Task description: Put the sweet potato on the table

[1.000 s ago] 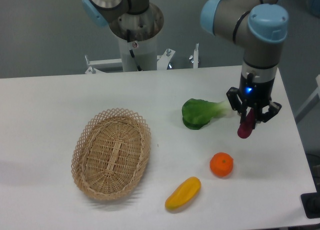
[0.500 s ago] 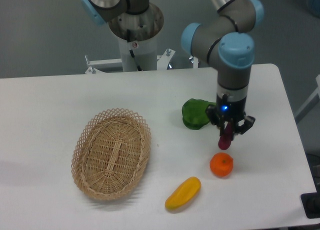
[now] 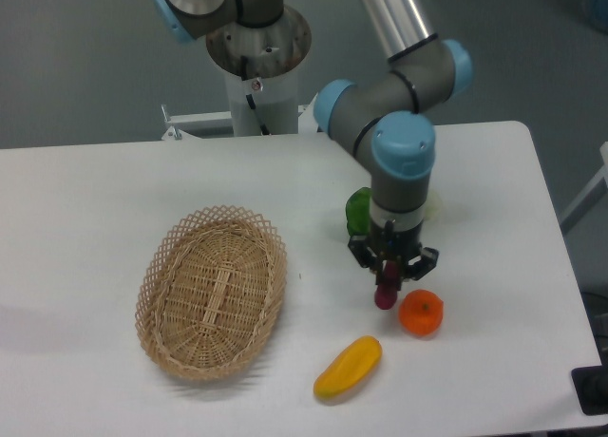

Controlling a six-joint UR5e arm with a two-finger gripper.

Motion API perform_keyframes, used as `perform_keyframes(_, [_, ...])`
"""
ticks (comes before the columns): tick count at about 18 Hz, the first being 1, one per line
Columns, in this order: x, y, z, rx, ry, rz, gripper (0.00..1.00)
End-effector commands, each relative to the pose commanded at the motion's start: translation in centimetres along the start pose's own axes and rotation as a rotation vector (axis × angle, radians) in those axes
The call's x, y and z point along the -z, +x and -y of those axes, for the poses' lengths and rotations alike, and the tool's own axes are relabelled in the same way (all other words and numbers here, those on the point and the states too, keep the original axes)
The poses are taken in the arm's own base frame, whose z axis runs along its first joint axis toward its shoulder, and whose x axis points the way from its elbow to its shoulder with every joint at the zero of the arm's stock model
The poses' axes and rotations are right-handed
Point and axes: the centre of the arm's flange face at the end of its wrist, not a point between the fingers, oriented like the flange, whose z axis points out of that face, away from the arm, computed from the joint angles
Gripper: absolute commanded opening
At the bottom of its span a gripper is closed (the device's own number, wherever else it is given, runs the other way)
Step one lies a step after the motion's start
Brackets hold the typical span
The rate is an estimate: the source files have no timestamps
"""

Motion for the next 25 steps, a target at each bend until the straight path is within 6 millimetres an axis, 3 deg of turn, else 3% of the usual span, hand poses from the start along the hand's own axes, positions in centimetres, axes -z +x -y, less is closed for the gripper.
perform_keyframes(5, [-1.5, 1.6, 0.9, -0.059, -0.022, -0.017, 0.33])
perform_keyframes(10, [-1.4, 1.5, 1.0, -0.064, -0.019, -0.013, 0.38])
perform_keyframes(11, [-1.3, 1.4, 1.1, -0.064, -0.017, -0.011, 0.44])
perform_keyframes(12, [-1.2, 1.3, 1.1, -0.062, -0.016, -0.01, 0.58])
perform_keyframes(13, [-0.8, 1.1, 1.3, -0.063, -0.012, 0.0, 0.88])
perform_keyframes(14, [-0.2, 0.6, 1.4, -0.064, -0.014, 0.024, 1.0])
perform_keyframes(17, [1.8, -0.3, 2.0, -0.061, 0.007, 0.073, 1.0])
perform_keyframes(25, [11.2, -5.5, 4.2, -0.034, 0.113, 0.233, 1.0])
